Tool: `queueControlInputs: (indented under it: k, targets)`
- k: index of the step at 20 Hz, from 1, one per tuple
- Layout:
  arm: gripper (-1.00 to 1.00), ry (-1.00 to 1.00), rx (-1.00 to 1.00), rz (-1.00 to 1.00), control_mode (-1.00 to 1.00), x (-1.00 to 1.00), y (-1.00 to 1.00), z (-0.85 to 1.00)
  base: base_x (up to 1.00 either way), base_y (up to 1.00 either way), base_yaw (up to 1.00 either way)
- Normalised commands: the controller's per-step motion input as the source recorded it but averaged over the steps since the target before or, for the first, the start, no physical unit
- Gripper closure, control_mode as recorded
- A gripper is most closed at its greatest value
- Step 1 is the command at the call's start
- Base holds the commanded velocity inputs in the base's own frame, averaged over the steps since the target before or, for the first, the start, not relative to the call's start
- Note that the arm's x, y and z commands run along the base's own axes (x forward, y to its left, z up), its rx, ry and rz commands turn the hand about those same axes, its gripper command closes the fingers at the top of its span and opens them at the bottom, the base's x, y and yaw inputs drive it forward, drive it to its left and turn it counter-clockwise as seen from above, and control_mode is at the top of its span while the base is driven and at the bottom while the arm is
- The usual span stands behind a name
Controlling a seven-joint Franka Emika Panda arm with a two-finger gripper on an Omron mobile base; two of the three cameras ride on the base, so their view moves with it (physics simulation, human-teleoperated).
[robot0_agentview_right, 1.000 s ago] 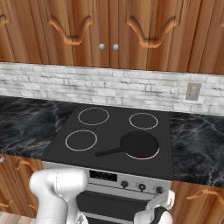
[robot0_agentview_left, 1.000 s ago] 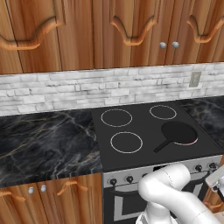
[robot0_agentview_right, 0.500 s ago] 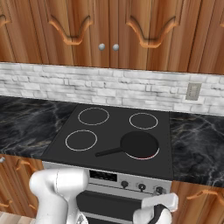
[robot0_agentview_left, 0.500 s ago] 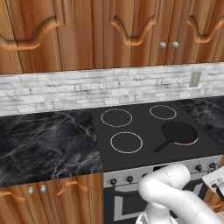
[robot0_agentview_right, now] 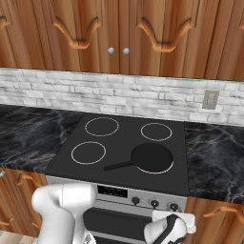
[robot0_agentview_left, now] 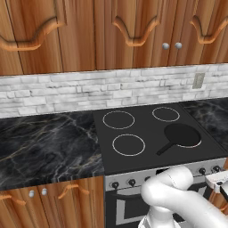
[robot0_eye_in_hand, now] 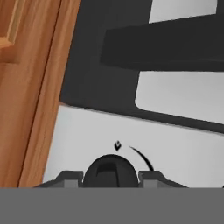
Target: Turn off the front right burner of the stove.
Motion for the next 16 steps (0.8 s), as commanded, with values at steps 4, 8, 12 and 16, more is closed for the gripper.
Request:
queueControlInputs:
  k: [4,8,12,16]
  targets:
    - [1.0,0.02,0.57,0.0,-1.0,0.0,0.04,0.08,0.0,0.0,0.0]
    - [1.0,0.02,0.61,0.0,-1.0,0.0,0.01,0.09,0.0,0.0,0.0]
    - [1.0,0.0,0.59,0.0,-1.0,0.0,0.04,0.08,0.0,0.0,0.0]
    - [1.0,0.0,0.56,0.0,-1.0,0.0,0.01,0.06,0.0,0.0,0.0]
